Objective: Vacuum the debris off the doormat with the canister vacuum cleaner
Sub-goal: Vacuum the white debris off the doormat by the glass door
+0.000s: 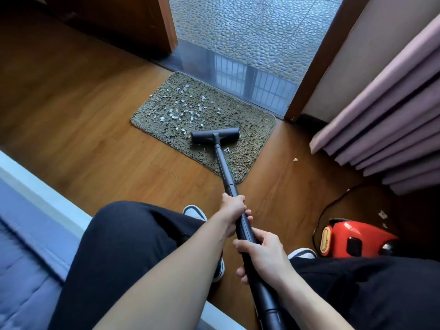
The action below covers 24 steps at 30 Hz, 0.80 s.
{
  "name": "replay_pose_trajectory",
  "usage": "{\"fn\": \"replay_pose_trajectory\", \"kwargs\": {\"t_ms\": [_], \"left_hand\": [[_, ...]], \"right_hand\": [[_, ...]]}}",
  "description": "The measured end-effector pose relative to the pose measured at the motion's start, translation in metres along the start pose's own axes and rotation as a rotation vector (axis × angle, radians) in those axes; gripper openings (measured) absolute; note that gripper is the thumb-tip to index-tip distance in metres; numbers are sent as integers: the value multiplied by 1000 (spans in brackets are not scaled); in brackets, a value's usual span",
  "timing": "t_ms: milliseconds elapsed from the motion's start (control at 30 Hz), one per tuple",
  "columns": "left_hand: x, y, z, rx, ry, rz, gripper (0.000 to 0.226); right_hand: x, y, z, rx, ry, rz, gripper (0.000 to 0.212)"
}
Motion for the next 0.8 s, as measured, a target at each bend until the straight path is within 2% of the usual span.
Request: {"fn": "replay_pose_trajectory", "kwargs": {"t_ms": [300, 467, 800], "left_hand": [[-12, 41, -58, -13, -36, 12, 15], [-38, 51, -84, 9, -49, -48, 15], [-34, 30, -67, 0, -25, -36, 16]], "right_hand": [[-2, 52, 47, 4, 9, -9, 10], [14, 75, 70, -13, 20, 50, 7], [18, 51, 58, -4, 62, 48, 10]]}}
Point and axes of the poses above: each hand's wrist, its own y-axis away from the middle knuckle, its own x-axis out of the back of the hand, z = x × y, the point moved 3 cm from there along -y, towards the middle knuckle, and after that the axes turned 13 degrees about -z, right-handed, at the moved point
